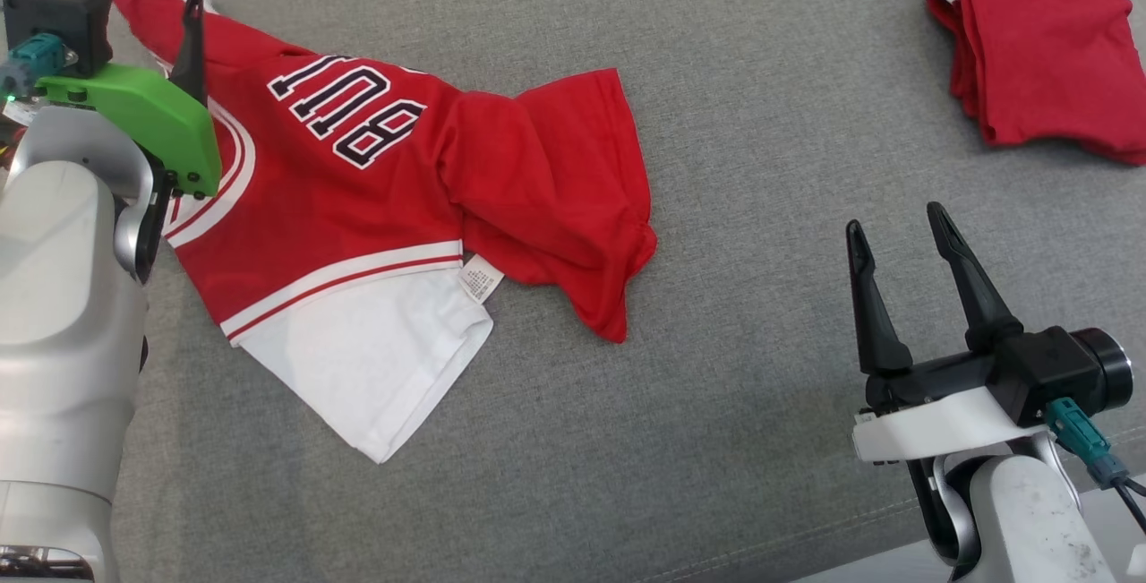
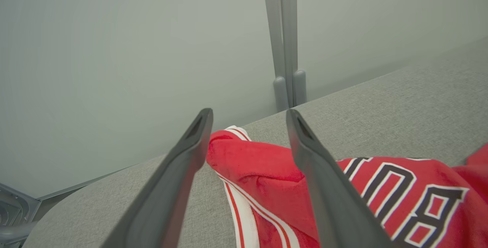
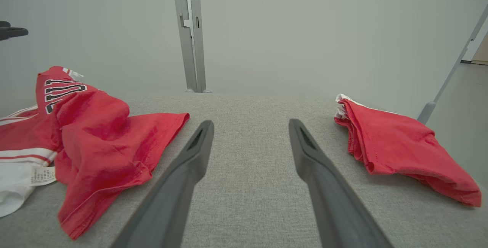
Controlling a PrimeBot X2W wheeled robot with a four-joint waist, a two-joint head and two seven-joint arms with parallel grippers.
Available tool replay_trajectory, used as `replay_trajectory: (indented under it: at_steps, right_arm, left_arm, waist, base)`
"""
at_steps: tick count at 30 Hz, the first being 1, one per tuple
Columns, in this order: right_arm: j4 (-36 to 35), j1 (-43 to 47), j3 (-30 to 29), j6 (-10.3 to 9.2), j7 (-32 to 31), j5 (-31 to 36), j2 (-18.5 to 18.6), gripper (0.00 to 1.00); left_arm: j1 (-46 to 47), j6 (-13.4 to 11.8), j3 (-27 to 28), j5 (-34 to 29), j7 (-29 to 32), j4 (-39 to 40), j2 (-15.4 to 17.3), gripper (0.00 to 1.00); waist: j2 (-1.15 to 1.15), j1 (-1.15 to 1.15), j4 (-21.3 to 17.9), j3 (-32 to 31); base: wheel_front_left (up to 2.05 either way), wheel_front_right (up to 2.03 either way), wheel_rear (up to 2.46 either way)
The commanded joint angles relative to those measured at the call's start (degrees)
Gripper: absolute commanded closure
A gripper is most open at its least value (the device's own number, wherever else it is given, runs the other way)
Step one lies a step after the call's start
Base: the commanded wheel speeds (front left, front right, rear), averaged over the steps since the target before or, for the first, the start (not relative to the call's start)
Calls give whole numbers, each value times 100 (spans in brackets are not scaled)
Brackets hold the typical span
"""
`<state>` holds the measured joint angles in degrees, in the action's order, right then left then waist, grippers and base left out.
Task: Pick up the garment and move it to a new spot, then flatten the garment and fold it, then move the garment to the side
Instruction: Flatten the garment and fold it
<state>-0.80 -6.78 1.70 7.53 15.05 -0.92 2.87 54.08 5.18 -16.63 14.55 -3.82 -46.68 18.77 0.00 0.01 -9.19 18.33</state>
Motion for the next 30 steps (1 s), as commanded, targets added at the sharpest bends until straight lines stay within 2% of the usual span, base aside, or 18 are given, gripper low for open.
replay_trajectory:
  at_steps: [1, 10, 15, 21, 30]
  right_arm:
    - [47, -69, -9, -9, 17, 1, 5, 0]
    - [391, 160, -67, -9, 17, 69, 6, 0]
    - [656, 265, -138, -9, 17, 132, 6, 0]
    - [971, 302, -174, -9, 17, 181, 6, 0]
    - [2032, -323, -70, -10, -47, 324, 165, 0]
  left_arm:
    - [68, 39, -14, 62, -105, -37, -11, 0]
    - [-551, 168, -160, 422, -500, 224, -383, 0]
    - [-1420, 159, -217, 690, -644, 785, -689, 0]
    - [-2763, -140, -301, 860, -773, 1651, -961, 0]
    - [-4009, -611, -328, 867, -855, 2729, -1019, 0]
  waist:
    - [0, -1, 107, -110]
    - [0, -1, 616, -727]
    - [0, -1, 919, -1058]
    - [0, -1, 1237, -1220]
    - [0, -1, 1512, -1126]
  base:
    - [0, 0, 0]
    - [0, 0, 0]
    - [0, 0, 0]
    - [0, 0, 0]
    - [0, 0, 0]
